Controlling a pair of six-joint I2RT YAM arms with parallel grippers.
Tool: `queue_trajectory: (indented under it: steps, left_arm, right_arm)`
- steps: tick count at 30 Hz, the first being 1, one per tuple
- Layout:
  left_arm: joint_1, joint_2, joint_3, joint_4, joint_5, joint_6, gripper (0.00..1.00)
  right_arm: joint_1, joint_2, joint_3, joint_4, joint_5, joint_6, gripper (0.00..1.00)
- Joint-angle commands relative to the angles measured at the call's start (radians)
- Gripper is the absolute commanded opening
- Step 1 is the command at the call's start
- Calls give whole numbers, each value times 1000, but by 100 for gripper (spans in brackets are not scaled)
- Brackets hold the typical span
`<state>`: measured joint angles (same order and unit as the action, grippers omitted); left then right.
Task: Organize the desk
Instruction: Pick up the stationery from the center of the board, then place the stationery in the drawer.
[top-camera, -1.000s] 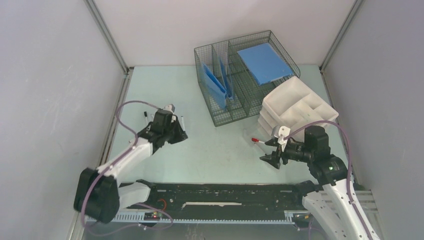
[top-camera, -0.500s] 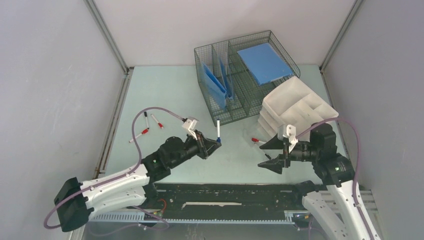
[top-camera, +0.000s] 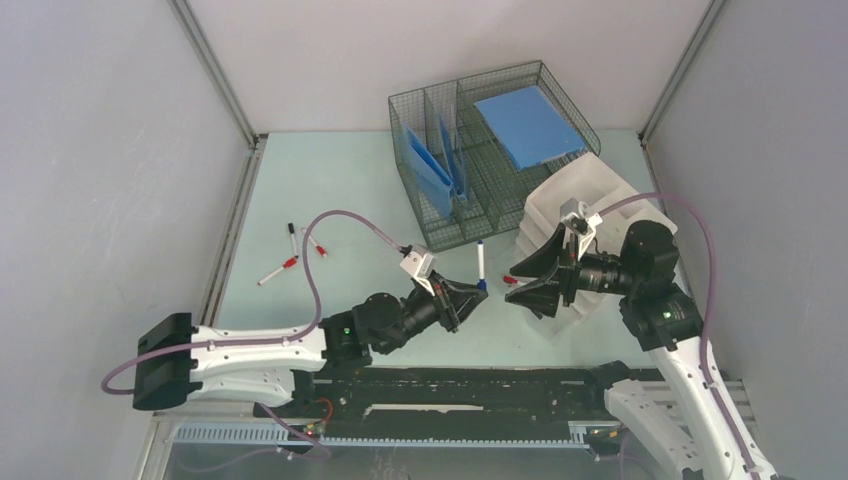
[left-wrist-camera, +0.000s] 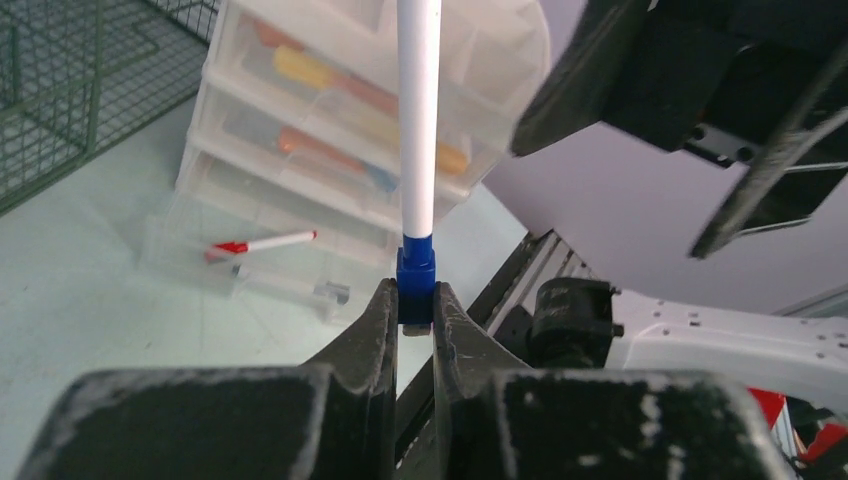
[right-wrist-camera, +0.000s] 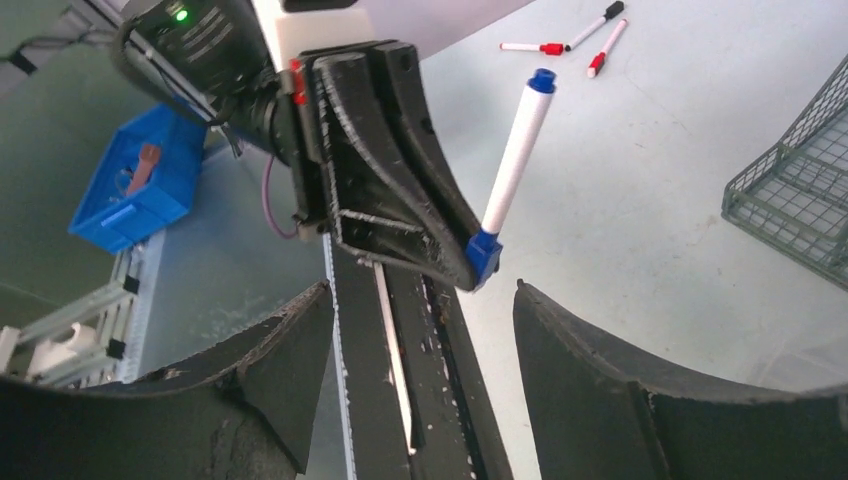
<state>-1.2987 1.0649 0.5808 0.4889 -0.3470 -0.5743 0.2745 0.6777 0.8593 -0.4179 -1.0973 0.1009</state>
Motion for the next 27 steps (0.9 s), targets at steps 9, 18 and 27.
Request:
queue_trajectory:
  steps: [9,18,27]
  left_arm:
    - [-66,177,165,111,-79,43,5]
    - [-93,220,202,117,-85,49,5]
    - [-99,226,204,122,-81,51,12]
  right_arm:
    - [19,-3,-111,258,120,244,70]
    - [18,-9,-122,240,197,216,64]
    - [17,-18,-134,254,136,204,10]
